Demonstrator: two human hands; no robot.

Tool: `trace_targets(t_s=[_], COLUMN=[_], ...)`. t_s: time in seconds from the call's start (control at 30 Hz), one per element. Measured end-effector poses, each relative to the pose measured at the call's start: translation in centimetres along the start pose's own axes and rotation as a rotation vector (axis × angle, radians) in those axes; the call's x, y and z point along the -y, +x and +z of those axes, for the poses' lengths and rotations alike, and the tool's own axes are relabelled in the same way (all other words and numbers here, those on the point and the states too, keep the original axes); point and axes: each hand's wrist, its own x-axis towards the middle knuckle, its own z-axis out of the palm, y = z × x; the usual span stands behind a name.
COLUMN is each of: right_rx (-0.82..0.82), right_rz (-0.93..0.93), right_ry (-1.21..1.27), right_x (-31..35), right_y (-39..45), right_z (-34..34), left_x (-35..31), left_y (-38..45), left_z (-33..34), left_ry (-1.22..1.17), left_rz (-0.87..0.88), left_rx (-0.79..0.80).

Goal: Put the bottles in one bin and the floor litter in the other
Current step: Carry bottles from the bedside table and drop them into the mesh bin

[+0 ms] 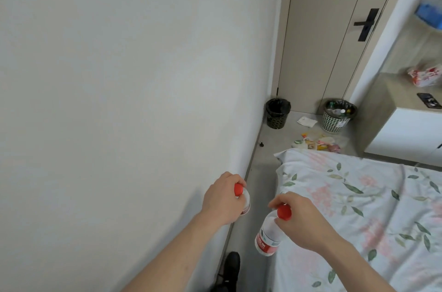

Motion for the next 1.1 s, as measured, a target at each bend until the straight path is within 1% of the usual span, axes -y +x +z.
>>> trace_targets(t_s=[0.2,0.3,0.43,0.57,0.73,0.83,0.97,1.1], right_rx=[-0.064,-0.090,-0.075,-0.131,-0.175,-0.203,-0.191,-0.158], right_rz=[0.071,0.103,0.135,0.151,0.191,0.214,0.180,0.186], right_ry=[0.006,0.015,0.034,0.055,0.076,0.048,0.002,0.012], right_x=[-2.9,-4.5,-6.5,-8.0,-10.7,-12.7,-14.2,-15.6], right_y=[7.6,12.8,20.1,25.9,29.1,31.2,34.5,37.7], right_z=[-4.0,-5.8,-8.6,-12.2,-16.2,-18.8,-20.7,-21.6], left_x=[-3.2,-4.4,-6.1,-8.0,-10.8,-11.8,-11.9,-12.0], left_y=[12.4,19.5,28.5,36.0,41.4,43.9,46.7,50.2], left_z=[1.2,2.1,3.1,3.3,3.4,3.4,3.4,4.1], left_ry=[-0.014,-0.026,-0.038,-0.033,-0.016,-0.010,-0.017,-0.010], left_rz=[0.020,0.026,0.037,0.070,0.117,0.145,0.158,0.141], left_rx=[-0.003,0.008,0.029,0.060,0.104,0.092,0.073,0.082])
